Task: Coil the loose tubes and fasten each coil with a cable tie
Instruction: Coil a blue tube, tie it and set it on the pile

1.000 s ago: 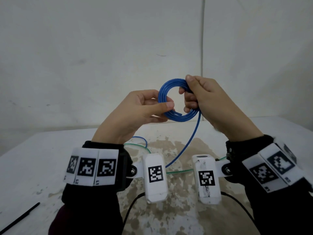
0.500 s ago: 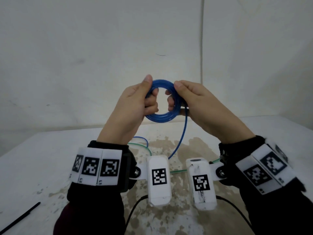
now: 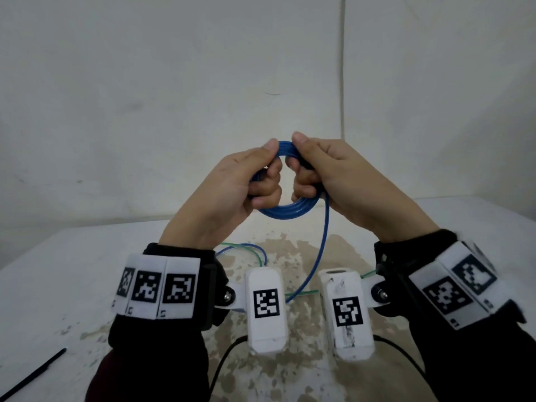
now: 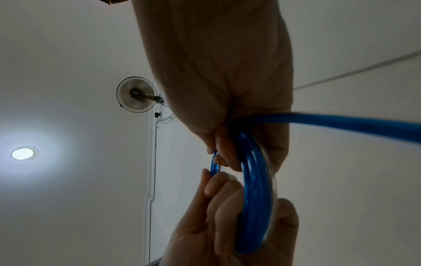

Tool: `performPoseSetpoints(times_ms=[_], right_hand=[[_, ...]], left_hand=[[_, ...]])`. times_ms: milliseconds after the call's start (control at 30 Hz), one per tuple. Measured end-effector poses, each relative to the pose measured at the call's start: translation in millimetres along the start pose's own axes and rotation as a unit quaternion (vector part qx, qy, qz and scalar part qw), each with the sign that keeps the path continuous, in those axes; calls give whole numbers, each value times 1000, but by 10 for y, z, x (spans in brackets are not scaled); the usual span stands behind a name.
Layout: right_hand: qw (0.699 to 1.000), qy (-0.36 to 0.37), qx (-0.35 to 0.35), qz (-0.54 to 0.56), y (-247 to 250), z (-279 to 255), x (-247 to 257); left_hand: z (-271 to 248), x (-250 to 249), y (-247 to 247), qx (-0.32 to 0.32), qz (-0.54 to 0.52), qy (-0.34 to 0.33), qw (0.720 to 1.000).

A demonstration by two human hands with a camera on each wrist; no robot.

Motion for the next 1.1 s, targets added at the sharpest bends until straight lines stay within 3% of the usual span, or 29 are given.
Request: performPoseSetpoints(times_ms=[267,867,967,1100], right_hand=[[1000,11,7,15,-37,0,24],[999,22,1,-30,-85,-36,70],[1000,27,-13,-8,-108,-23,45],[996,-10,31,83,-192,1,-40]], left_hand=[[-30,-86,67,-40,26,-27,998],[-73,-103,109,-30,33,-8,999],[-59,-123,148,-60,14,-30,998],[-58,-152,253,-117,-61,-62,989]])
Point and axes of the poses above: each hand's wrist, its own z-axis towards the middle knuckle, its own y-axis out of the back of the hand, x = y × z, the point moved 7 cm from there along z, towards the middle knuckle
